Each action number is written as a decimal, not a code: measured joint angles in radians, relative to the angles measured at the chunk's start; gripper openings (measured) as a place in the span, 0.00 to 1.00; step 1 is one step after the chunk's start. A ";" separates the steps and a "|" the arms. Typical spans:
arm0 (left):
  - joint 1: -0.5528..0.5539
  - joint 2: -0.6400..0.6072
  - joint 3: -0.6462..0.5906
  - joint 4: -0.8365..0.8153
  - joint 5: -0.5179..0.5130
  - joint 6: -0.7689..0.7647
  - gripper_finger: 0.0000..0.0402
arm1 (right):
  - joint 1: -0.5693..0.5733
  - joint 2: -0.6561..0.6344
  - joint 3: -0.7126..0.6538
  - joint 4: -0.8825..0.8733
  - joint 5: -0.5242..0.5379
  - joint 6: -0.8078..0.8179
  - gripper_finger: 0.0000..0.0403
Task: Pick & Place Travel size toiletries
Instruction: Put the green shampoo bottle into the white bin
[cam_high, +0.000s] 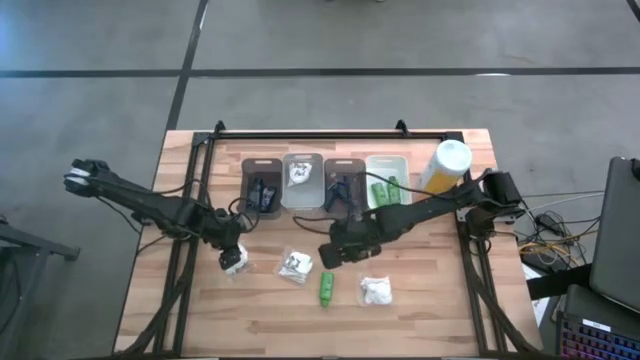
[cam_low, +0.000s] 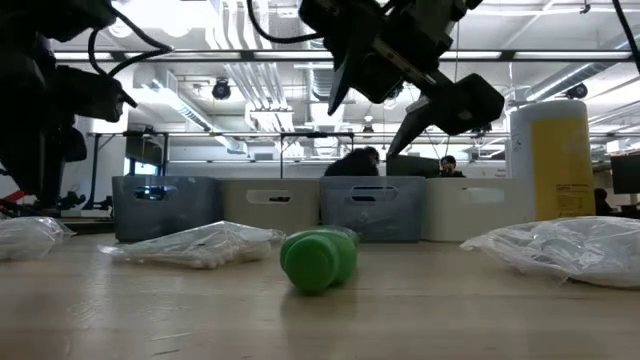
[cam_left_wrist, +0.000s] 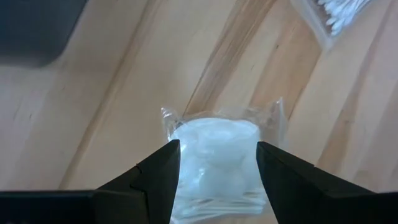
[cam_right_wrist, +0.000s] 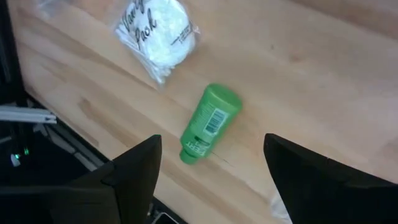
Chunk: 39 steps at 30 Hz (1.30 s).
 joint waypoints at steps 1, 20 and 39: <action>0.000 0.000 -0.005 0.003 -0.004 0.006 0.54 | 0.005 0.011 0.010 -0.001 0.000 0.021 0.70; 0.000 -0.001 -0.096 0.035 -0.094 0.088 0.54 | 0.087 0.333 0.274 -0.041 0.002 0.285 0.79; 0.000 -0.004 -0.097 0.039 -0.104 0.087 0.54 | 0.100 0.382 0.354 -0.226 0.056 0.217 0.64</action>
